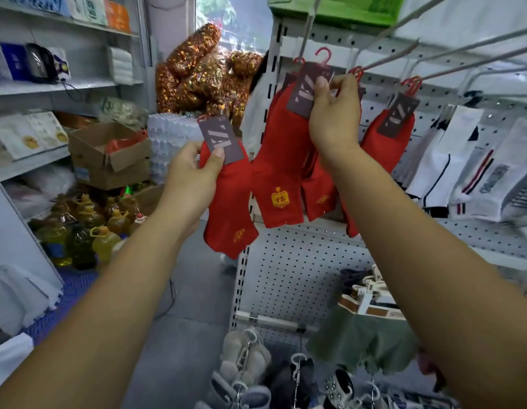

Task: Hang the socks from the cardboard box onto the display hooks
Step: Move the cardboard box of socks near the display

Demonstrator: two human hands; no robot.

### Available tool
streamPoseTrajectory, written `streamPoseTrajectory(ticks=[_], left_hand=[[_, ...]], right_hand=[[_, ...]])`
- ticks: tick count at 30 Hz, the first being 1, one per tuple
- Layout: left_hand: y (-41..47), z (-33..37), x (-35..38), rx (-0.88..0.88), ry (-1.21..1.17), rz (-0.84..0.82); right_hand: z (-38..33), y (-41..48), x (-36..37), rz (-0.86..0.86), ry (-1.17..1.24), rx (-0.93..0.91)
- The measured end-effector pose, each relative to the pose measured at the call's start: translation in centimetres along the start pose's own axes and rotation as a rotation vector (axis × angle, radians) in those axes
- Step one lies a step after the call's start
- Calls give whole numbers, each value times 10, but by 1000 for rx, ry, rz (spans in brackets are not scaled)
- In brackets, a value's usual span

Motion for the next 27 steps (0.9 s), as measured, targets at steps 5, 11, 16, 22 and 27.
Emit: streamPoseTrajectory(ticks=[5,11,16,22,27], left_hand=[[5,1,0,17,3,-34],[9,2,-3,30,-15,-61],[15,-5,-4,-15,-55,-88],[19,-11,0,-30,-63,-85],[18,-13,5,-44,-56,-89]], right_hand=[[-1,20,15,-101,-62,10],[16,24,25,-153,-15,80],[21,35,27,-175,-37,114],[27,44,28,-182,-42,121],[30,37,25,-200,-34,193]])
Point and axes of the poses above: each hand's wrist, its own y-axis towards the middle knuckle, its own x-axis out of the palm, z = x × y, the point moved 4 cm from there along y, towards the middle knuckle, and after that the axes turned 8 degrees about -z, right-handed, at the moved point
